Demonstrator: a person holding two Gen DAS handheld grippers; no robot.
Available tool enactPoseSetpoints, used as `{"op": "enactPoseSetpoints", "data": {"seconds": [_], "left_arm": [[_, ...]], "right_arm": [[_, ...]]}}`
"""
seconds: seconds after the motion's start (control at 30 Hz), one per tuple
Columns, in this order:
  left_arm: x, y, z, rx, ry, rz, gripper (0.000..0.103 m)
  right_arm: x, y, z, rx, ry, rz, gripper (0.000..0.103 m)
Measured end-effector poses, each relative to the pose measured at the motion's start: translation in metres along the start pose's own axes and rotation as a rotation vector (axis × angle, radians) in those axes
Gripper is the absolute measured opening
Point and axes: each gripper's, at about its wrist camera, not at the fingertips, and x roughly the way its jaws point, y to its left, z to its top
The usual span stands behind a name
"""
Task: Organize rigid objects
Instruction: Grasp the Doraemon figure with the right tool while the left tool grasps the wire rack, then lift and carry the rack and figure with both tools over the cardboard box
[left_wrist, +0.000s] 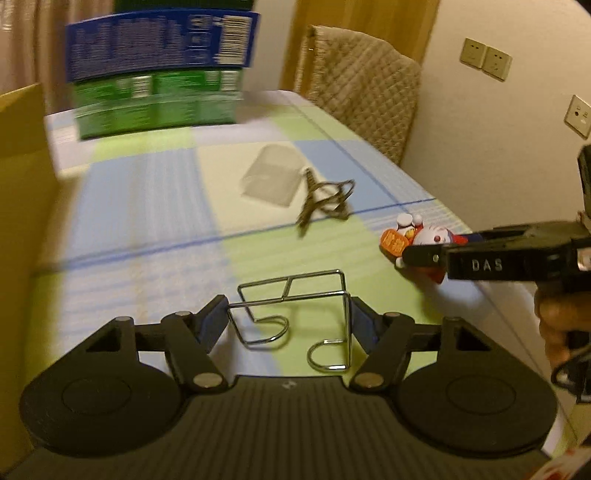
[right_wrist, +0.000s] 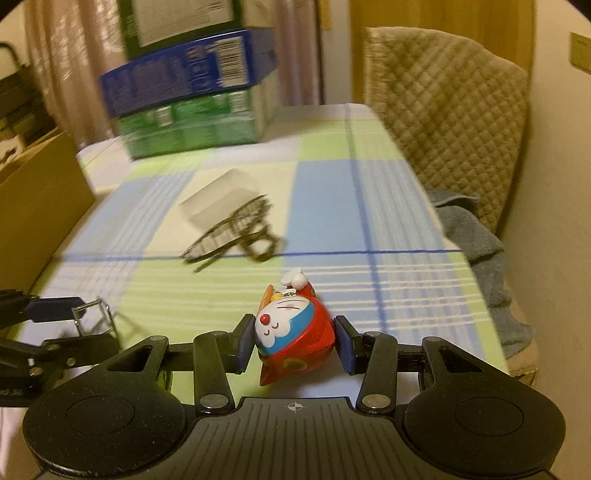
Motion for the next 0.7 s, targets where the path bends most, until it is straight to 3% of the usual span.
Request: {"op": "enactPoseSetpoints", "data": {"seconds": [0.2,0.43,0.7], "left_arm": [[-0.019,0.008,-0.023,-0.006,-0.023,-0.009,0.066],[-0.014,0.010,-0.033,0.005,-0.070,-0.064,0.080],[-0.004,0.018,-0.032,-0.055,-0.089,-0.091,0.077]], "right_arm": [[0.003,0.018,-0.007,-0.062,0.031,0.011,0.042],[0.009,0.018,-0.012,-0.074,0.048,0.003,0.042],[0.009,0.018,-0.012,-0.072,0.044,0.006,0.042]]}}
